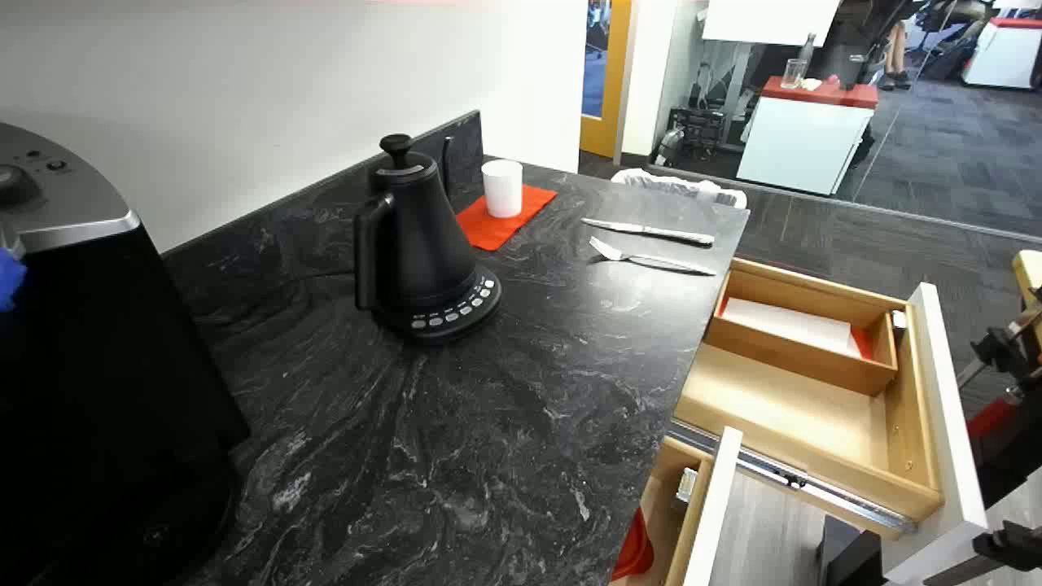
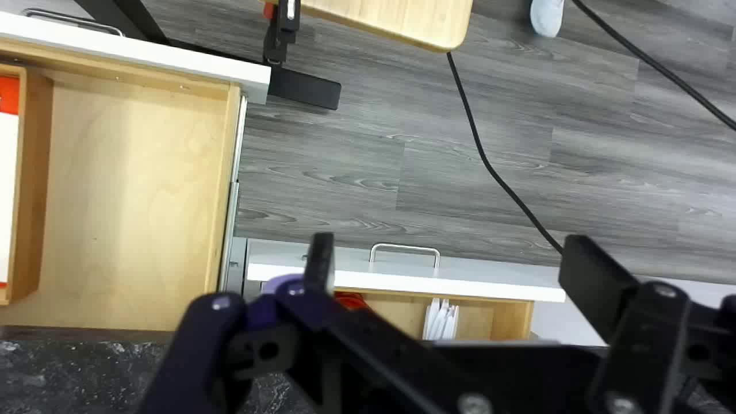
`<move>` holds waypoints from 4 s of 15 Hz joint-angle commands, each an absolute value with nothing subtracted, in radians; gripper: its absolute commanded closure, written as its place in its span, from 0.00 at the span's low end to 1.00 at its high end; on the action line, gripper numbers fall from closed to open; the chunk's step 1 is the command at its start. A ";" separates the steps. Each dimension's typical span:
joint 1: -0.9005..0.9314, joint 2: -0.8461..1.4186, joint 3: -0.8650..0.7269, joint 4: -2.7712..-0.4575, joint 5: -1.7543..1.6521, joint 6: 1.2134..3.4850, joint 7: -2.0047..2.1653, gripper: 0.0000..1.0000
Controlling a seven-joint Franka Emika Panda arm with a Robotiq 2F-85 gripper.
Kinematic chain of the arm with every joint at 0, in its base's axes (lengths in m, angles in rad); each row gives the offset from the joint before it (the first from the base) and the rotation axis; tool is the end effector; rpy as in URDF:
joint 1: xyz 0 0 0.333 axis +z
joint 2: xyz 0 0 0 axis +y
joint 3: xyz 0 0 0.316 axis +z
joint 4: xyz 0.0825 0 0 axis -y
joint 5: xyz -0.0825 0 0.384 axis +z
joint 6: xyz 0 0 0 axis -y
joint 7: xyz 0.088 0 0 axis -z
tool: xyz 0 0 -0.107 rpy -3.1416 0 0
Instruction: Put the fork and knife one at a time into the right compartment of the drawer
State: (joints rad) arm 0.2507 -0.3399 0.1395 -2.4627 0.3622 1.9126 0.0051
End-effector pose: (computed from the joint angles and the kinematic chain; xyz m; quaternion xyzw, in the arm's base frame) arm 0.3688 0.1792 0.4057 -0.9792 -0.1050 0.1278 0.1172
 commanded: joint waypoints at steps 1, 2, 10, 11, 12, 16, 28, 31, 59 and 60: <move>0.237 -0.340 0.152 -2.461 0.365 1.909 0.002 0.00; 0.237 -0.340 0.152 -2.461 0.365 1.909 0.002 0.00; 0.237 -0.340 0.152 -2.461 0.365 1.909 0.002 0.00; 0.237 -0.340 0.152 -2.461 0.365 1.909 0.002 0.00; 0.235 -0.336 0.150 -2.456 0.353 1.899 -0.010 0.00; 0.195 -0.305 0.130 -2.436 0.264 1.879 -0.029 0.00; 0.059 -0.057 0.013 -2.273 0.042 1.979 -0.255 0.00; 0.034 0.011 -0.006 -2.218 0.026 2.001 -0.283 0.00; -0.067 0.418 -0.020 -1.895 -0.081 2.082 -0.459 0.00; -0.071 0.443 -0.017 -1.881 -0.078 2.103 -0.455 0.00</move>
State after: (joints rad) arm -0.0487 0.3719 -0.0306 -1.9392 -0.0600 2.0576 -0.4457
